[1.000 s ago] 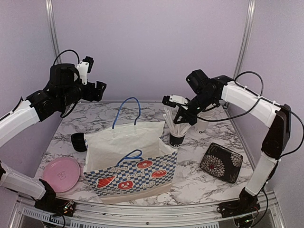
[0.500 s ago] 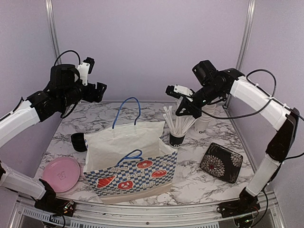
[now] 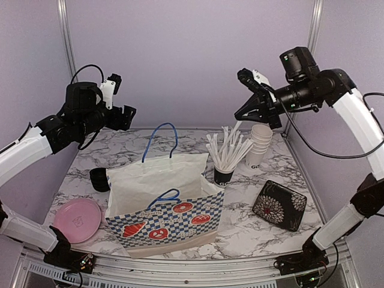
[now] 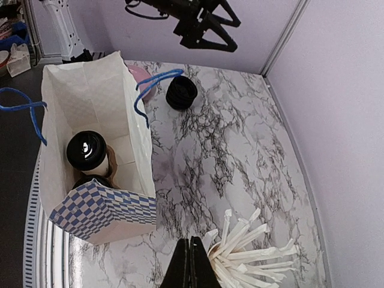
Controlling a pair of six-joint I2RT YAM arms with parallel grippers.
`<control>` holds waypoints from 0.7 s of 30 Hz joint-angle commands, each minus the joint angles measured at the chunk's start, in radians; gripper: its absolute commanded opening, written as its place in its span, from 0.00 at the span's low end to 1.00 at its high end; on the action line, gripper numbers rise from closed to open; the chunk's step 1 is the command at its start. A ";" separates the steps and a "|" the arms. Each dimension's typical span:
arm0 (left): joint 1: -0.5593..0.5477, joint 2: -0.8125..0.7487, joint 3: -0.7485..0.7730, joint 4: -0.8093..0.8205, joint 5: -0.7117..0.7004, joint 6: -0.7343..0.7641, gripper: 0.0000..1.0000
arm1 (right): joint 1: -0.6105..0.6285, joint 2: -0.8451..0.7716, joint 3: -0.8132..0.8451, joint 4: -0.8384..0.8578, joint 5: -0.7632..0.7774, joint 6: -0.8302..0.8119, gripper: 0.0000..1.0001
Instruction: Pack the takeout coffee
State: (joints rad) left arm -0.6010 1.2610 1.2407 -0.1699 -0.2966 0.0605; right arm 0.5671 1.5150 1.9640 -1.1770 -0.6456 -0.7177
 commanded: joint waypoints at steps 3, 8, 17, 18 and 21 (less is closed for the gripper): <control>0.006 0.007 -0.009 0.035 -0.016 0.027 0.93 | -0.068 -0.067 0.157 -0.068 -0.229 -0.059 0.00; 0.006 0.008 -0.016 0.043 -0.023 0.038 0.93 | -0.077 0.001 0.322 -0.120 -0.455 -0.108 0.00; 0.006 0.012 -0.030 0.053 -0.059 0.068 0.93 | 0.016 0.185 0.459 -0.196 -0.689 -0.156 0.00; 0.006 0.015 -0.032 0.055 -0.063 0.070 0.93 | 0.044 0.188 0.453 -0.196 -0.672 -0.160 0.00; 0.006 0.019 -0.032 0.057 -0.061 0.074 0.93 | 0.111 0.202 0.427 -0.194 -0.639 -0.170 0.00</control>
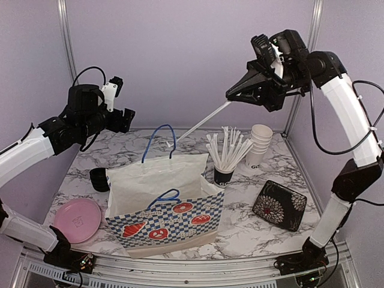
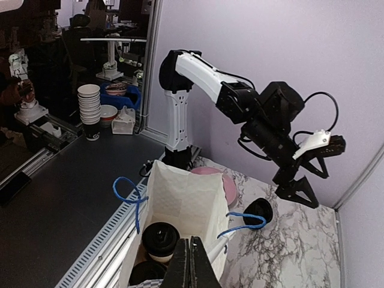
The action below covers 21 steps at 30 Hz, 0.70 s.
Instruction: Pack the takeout coffee
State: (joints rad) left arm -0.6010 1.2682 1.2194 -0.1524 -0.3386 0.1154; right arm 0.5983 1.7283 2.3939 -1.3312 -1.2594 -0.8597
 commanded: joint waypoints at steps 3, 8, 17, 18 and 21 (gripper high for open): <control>0.006 0.015 -0.011 0.039 -0.011 0.018 0.93 | 0.135 0.014 -0.016 -0.041 -0.004 -0.030 0.00; 0.006 0.010 -0.011 0.039 -0.004 0.017 0.93 | 0.244 0.099 -0.006 -0.015 0.072 -0.001 0.00; 0.006 0.003 -0.012 0.040 0.012 0.012 0.93 | 0.282 0.148 0.020 0.038 0.189 0.044 0.00; 0.006 0.003 -0.012 0.039 0.015 0.010 0.93 | 0.281 0.151 0.009 0.046 0.179 0.055 0.00; 0.006 0.006 -0.012 0.038 0.025 0.006 0.93 | 0.282 0.181 -0.025 0.059 0.141 0.083 0.00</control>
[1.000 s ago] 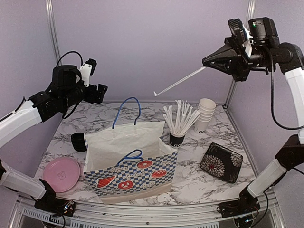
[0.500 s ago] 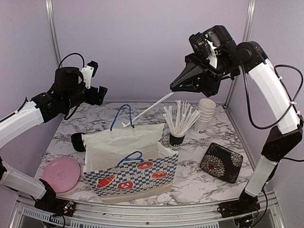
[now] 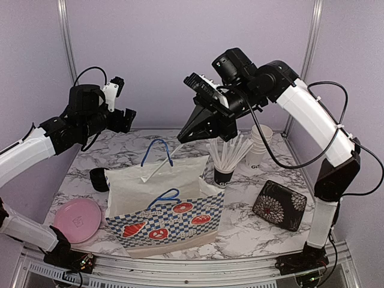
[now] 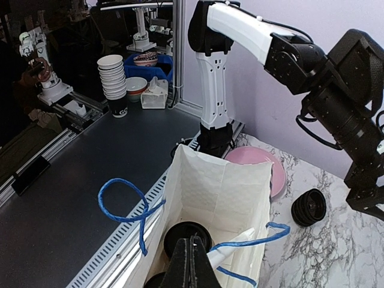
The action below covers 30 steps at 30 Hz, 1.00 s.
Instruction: Pack the takeout coffee
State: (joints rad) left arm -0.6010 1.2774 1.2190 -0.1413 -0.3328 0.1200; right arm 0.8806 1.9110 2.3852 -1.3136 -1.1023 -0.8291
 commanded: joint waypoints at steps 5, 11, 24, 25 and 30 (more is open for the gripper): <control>0.005 -0.005 -0.012 0.028 0.026 -0.003 0.93 | 0.006 0.080 -0.036 0.055 -0.064 0.086 0.13; 0.004 -0.011 -0.013 0.027 0.026 -0.002 0.93 | -0.008 0.088 0.033 0.055 0.013 0.103 0.57; 0.004 -0.012 -0.015 0.029 0.022 0.003 0.93 | -0.191 -0.170 -0.242 0.137 0.187 0.079 0.72; 0.004 -0.011 -0.015 0.029 0.022 0.003 0.93 | -0.193 -0.183 -0.266 0.145 0.199 0.079 0.72; 0.004 -0.010 -0.015 0.029 0.021 0.005 0.93 | -0.217 -0.247 -0.428 0.247 0.337 0.140 0.66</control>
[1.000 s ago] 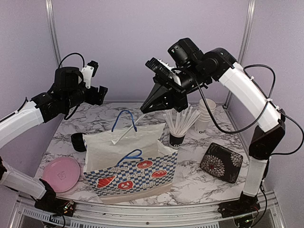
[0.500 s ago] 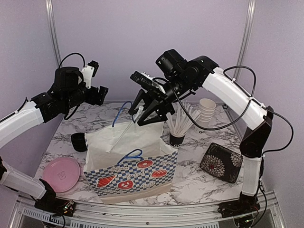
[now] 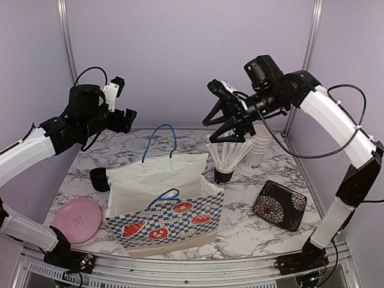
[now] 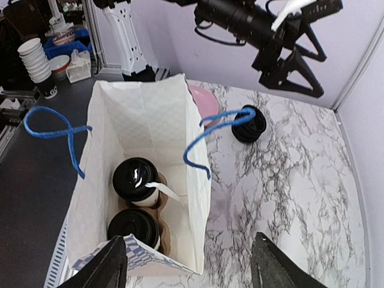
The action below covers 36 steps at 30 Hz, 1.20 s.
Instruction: Pack the takeout coffee
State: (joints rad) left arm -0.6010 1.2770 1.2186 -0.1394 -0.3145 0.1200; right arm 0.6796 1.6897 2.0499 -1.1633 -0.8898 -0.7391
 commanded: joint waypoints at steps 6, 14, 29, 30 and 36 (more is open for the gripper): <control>0.004 -0.017 -0.014 0.026 0.002 0.006 0.93 | -0.104 -0.121 -0.313 0.274 0.353 0.148 0.49; 0.004 -0.017 -0.016 0.027 0.006 0.006 0.93 | -0.180 -0.230 -0.510 0.380 0.511 0.171 0.40; 0.004 -0.017 -0.014 0.027 0.012 0.004 0.93 | -0.253 -0.183 -0.575 0.345 0.451 0.153 0.40; 0.004 -0.017 -0.015 0.027 0.012 0.005 0.93 | -0.252 -0.179 -0.577 0.343 0.446 0.153 0.40; 0.004 -0.015 -0.016 0.027 0.016 0.004 0.93 | -0.252 -0.161 -0.590 0.340 0.449 0.148 0.37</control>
State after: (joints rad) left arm -0.6010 1.2770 1.2083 -0.1390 -0.3134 0.1200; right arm 0.4335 1.5219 1.4590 -0.8242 -0.4286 -0.5941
